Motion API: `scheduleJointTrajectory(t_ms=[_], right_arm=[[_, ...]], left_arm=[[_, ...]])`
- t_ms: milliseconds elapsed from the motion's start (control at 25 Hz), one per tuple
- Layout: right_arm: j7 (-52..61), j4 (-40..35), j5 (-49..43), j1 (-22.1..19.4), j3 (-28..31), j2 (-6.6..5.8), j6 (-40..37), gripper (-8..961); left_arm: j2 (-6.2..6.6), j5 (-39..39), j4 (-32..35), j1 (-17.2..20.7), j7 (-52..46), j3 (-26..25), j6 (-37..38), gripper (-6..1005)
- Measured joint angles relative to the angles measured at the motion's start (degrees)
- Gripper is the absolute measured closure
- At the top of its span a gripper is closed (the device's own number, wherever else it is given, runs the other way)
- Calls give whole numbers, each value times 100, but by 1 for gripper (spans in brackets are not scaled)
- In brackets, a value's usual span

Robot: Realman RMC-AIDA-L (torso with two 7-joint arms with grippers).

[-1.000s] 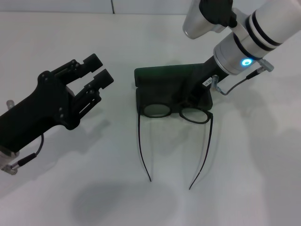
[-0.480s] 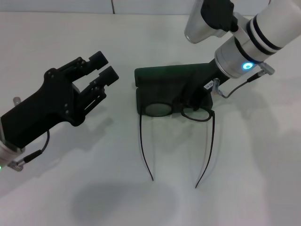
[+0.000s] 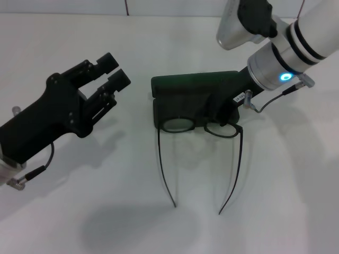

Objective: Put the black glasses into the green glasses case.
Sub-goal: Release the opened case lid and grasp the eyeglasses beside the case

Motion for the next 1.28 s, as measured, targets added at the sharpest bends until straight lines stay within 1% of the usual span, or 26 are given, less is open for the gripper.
scheduleJointTrajectory(t_ms=[120,160,320,400,520,640,720,800,880,920,960,1040,1200,1280], right_arm=[[4,-589,279,-391,21,-2,-193,956],[4,-695,329,-460,22,-3,-209,956],[-41,-1563,872,-1066,35,-31,-366,955],[-60,-1912,1073,-1316,75,-47,-452,955],[-123,-2457,1281,-1801,266,-51,-625,955],[-147,-2618,1338,-2005,393,-52,-704,954],[-147,-2596,1317,-2019,427,-77,-723,933],[-148,-2517,1113,-1936,425,-95,-745,912],[-149,-2432,799,-1768,380,-94,-801,892],[-140,-2219,448,-1436,323,-77,-868,881],[-140,-2219,448,-1436,323,-77,-868,871],[-104,-1901,154,-1074,302,-58,-900,850],[219,-905,-471,-43,261,-42,-927,809],[268,-539,-682,293,171,-29,-909,788]], left_arm=[[9,-81,13,31,-1,0,57,598],[17,-90,14,32,-2,0,93,598],[59,-93,-15,-1,-4,-7,280,598],[51,-93,-18,-27,-4,-50,349,598],[20,-65,-20,-96,14,-96,386,599],[16,-45,-22,-184,20,-92,390,601],[19,-33,-51,-254,8,-96,391,603],[22,-29,-113,-323,8,-98,392,606],[34,-27,-230,-414,22,-98,392,609],[41,-26,-279,-444,26,-98,393,611],[50,-23,-360,-488,32,-98,392,613],[58,-19,-449,-534,42,-97,387,617],[60,-15,-539,-551,102,-98,376,624],[61,-14,-538,-517,113,-100,378,627]])
